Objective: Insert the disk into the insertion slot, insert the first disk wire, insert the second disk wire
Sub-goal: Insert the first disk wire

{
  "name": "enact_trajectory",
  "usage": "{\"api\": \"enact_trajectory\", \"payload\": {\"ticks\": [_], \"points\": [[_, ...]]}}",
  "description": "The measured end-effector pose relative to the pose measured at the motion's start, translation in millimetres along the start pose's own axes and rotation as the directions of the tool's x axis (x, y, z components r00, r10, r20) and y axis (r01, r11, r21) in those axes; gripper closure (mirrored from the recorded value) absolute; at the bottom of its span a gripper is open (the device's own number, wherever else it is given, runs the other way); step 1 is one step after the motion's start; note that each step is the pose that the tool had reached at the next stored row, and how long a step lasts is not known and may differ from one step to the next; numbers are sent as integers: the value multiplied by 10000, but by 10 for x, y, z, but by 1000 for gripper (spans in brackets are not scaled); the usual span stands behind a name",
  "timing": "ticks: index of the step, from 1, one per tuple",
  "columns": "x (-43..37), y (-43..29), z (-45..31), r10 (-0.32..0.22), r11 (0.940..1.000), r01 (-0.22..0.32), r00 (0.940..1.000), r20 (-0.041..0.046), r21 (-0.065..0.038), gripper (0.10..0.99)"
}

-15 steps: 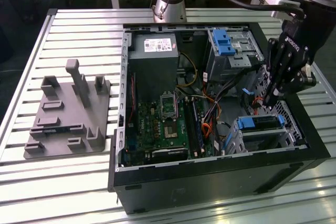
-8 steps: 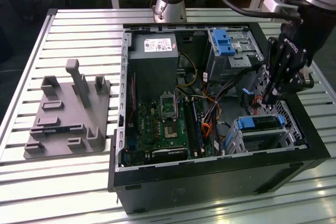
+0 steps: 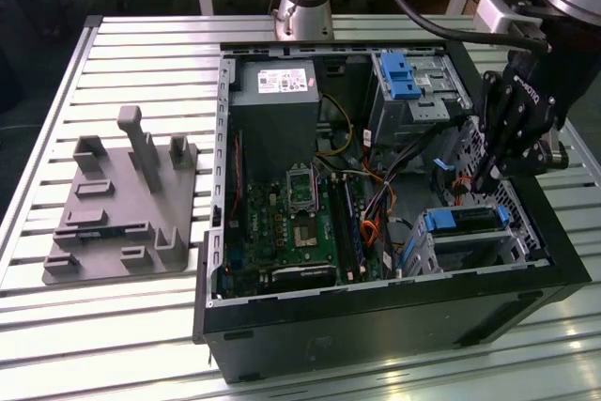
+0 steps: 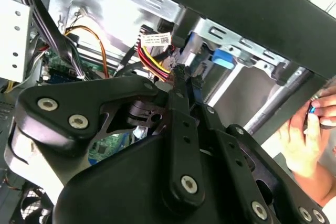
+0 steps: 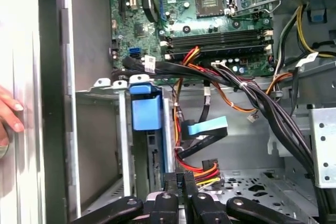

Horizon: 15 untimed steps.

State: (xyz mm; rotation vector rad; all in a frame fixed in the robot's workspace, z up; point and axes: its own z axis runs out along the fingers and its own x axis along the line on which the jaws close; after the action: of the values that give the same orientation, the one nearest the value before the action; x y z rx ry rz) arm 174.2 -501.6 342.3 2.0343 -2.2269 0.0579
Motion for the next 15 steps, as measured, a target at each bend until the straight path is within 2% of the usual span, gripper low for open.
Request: {"api": "enact_trajectory", "payload": {"ticks": [4, 9, 11, 15], "points": [[42, -1, -29, -10, 10000, 10, 10000, 41, 2, 922], [73, -2, -25, -111, 9997, 108, 9999, 120, 241, 922], [91, 4, -23, -113, 9996, 109, 9998, 193, 253, 922], [93, 6, -23, -114, 9996, 109, 9997, 196, 246, 922]]}}
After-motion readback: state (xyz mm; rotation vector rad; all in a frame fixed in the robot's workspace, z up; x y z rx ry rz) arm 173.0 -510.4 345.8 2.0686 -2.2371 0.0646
